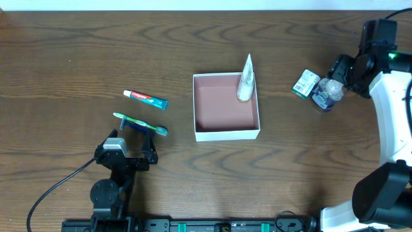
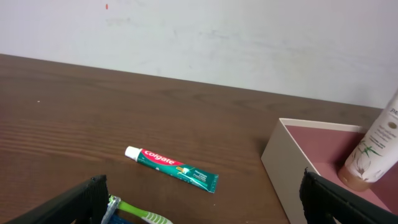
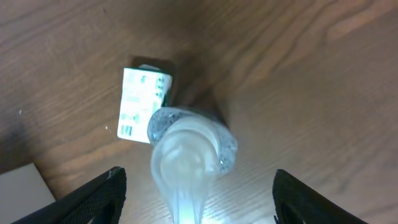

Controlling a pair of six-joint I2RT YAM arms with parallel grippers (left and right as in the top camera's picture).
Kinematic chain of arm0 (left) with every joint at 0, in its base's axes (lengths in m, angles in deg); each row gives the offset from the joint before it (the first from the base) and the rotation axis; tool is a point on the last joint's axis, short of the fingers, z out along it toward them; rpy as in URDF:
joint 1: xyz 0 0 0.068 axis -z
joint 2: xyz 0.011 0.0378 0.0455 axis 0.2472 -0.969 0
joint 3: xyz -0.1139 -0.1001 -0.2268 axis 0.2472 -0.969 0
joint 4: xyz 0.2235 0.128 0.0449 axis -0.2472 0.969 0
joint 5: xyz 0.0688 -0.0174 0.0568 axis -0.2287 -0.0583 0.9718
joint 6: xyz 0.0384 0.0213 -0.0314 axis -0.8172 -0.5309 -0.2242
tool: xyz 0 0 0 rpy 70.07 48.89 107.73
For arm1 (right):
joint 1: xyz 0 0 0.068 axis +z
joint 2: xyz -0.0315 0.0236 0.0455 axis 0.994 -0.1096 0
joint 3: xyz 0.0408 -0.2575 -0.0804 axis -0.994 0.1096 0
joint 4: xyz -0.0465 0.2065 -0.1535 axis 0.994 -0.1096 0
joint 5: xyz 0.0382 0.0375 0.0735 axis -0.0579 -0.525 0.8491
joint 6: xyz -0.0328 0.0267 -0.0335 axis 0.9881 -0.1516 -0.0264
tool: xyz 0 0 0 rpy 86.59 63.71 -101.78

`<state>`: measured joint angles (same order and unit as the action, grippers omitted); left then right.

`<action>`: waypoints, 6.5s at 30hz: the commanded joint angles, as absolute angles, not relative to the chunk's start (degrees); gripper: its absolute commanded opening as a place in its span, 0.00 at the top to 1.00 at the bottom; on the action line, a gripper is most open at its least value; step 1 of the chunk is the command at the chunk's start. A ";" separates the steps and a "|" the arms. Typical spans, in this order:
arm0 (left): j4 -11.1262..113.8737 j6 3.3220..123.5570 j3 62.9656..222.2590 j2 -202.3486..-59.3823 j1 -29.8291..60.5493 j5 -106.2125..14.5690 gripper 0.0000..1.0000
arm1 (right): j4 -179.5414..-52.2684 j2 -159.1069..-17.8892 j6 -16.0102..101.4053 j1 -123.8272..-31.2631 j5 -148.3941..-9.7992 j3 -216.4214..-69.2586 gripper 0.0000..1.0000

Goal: Pack container
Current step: 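Grasp the blue foaming soap pump bottle with the right gripper, then lift the soap bottle and move it over the box, then lower the soap bottle into the box's left side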

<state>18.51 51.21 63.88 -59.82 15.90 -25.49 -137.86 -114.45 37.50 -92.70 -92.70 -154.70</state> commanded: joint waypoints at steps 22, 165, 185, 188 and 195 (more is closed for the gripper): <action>20.57 51.30 62.97 -59.51 15.61 -26.17 0.02 | -127.28 -115.85 42.37 -92.66 -89.80 -148.27 0.51; 20.57 51.30 62.97 -59.51 15.61 -26.17 0.02 | -93.18 -132.40 53.04 -46.24 -93.12 -159.59 0.98; 20.57 51.30 62.97 -59.51 15.61 -26.17 0.02 | -93.86 -132.38 53.04 -46.19 -93.12 -159.59 0.55; 20.57 51.30 62.97 -59.51 15.61 -26.17 0.02 | -94.10 -132.38 53.04 -46.19 -93.10 -159.62 0.55; 20.57 51.30 62.97 -59.51 15.61 -26.17 0.02 | -94.50 -130.19 53.04 -46.08 -92.92 -159.62 0.55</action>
<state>18.51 51.21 63.88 -59.82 15.90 -25.49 -94.28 -132.83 52.73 -46.93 -93.14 -158.59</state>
